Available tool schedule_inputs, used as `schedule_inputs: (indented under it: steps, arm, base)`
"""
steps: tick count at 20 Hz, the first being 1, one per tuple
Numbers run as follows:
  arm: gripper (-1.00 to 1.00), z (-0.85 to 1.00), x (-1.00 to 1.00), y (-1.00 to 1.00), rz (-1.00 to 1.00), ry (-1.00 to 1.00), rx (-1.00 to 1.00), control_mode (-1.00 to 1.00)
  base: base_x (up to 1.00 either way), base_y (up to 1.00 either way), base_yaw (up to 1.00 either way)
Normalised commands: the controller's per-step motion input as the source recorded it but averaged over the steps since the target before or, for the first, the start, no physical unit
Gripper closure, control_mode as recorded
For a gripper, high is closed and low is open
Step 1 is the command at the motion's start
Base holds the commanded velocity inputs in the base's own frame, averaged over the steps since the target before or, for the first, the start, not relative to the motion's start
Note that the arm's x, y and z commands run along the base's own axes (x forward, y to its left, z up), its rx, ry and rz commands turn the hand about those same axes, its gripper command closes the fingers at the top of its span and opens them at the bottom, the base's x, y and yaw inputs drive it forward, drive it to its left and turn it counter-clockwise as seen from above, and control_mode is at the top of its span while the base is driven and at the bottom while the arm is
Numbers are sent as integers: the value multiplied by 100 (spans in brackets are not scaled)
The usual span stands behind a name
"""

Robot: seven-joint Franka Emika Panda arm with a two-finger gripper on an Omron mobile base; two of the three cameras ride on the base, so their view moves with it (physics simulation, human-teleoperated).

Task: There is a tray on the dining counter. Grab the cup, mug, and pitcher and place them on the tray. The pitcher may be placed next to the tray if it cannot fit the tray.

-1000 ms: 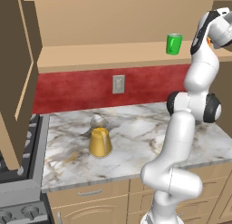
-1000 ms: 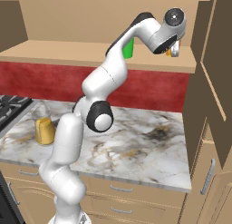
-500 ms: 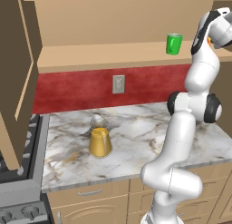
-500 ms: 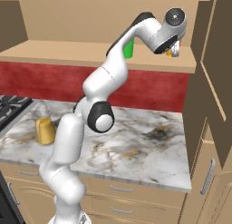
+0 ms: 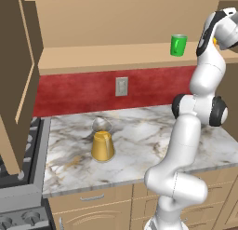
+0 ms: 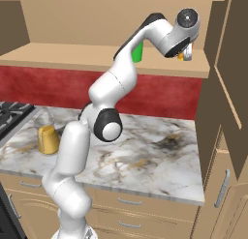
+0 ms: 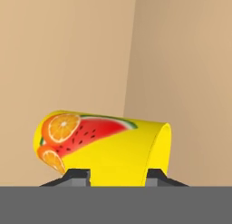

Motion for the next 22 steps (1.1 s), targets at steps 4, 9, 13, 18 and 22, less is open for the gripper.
schedule_inputs:
  steps: [4,9,13,18,22]
  arm:
    - [100,0,0,0,0,0,0,-100]
    - [100,0,0,0,0,0,0,-100]
    - [100,0,0,0,0,0,0,-100]
    - [100,-7,0,0,0,-2,0,-100]
    - [100,-17,-8,0,0,-6,0,-100]
  base:
    - [0,0,0]
    - [0,0,0]
    - [0,0,0]
    - [0,0,0]
    - [0,0,0]
